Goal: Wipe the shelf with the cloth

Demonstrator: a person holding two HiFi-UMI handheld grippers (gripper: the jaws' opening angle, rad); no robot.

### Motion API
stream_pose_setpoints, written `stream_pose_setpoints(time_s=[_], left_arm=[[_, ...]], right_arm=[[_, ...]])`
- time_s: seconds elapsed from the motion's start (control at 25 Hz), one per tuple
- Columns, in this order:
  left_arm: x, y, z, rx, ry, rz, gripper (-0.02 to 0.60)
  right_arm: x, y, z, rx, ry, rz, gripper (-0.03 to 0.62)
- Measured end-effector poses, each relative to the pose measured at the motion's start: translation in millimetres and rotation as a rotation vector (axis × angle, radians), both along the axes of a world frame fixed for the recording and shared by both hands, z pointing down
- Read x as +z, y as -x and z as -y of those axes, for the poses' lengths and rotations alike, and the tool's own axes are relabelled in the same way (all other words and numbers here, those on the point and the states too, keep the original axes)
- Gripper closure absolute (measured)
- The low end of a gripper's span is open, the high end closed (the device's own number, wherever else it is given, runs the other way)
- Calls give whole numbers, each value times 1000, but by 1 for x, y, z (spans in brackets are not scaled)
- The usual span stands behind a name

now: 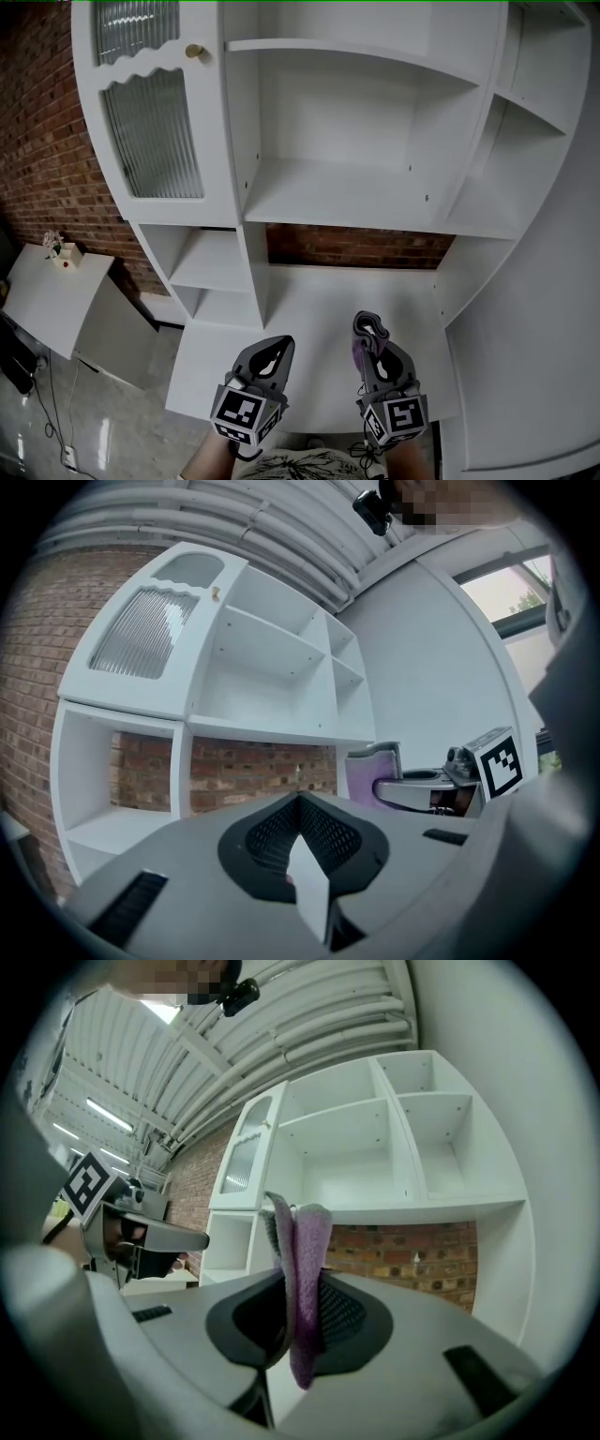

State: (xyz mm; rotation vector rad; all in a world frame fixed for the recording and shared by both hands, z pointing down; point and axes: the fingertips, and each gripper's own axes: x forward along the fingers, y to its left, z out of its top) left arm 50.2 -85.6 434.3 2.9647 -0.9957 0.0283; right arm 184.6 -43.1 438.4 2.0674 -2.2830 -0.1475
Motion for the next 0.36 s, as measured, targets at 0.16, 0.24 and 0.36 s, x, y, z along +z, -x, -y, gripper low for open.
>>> stream_pose_setpoints(time_s=[0.16, 0.24, 0.36], left_arm=[[-1, 6, 1, -3, 5, -11, 566], [1, 8, 1, -4, 12, -6, 566], [3, 11, 2, -6, 13, -11, 566]], right_arm=[[1, 6, 1, -8, 8, 5, 530], [1, 9, 0, -10, 12, 5, 530], [4, 12, 0, -12, 20, 15, 530]])
